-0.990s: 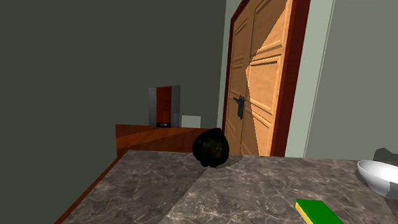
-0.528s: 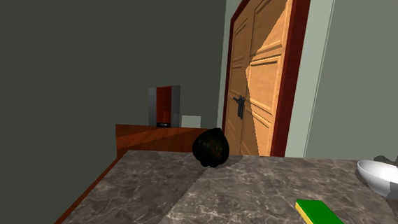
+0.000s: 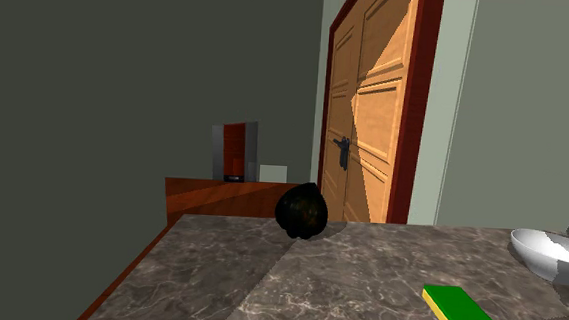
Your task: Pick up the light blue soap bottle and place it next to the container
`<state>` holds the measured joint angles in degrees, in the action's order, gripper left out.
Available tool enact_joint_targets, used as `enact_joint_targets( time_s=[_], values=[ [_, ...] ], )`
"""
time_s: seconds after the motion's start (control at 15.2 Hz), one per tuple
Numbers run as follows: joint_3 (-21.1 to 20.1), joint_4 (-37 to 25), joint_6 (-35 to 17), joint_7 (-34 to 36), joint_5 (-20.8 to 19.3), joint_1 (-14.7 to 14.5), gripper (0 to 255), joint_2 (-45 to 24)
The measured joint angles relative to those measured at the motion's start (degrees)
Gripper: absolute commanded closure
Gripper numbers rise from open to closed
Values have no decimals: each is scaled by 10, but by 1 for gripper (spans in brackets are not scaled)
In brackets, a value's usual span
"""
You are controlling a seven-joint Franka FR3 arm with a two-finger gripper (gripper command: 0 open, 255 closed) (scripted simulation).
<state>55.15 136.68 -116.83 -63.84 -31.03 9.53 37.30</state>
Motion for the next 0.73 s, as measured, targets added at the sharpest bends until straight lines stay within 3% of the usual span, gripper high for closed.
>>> enact_joint_targets(
  time_s=[0.53, 0.59, 0.73],
  values=[
    [11, 10, -17, 0, -5, -2, 255, -5],
    [11, 10, -17, 0, -5, -2, 0, -5],
    [11, 10, -17, 0, -4, -2, 0, -5]
  ],
)
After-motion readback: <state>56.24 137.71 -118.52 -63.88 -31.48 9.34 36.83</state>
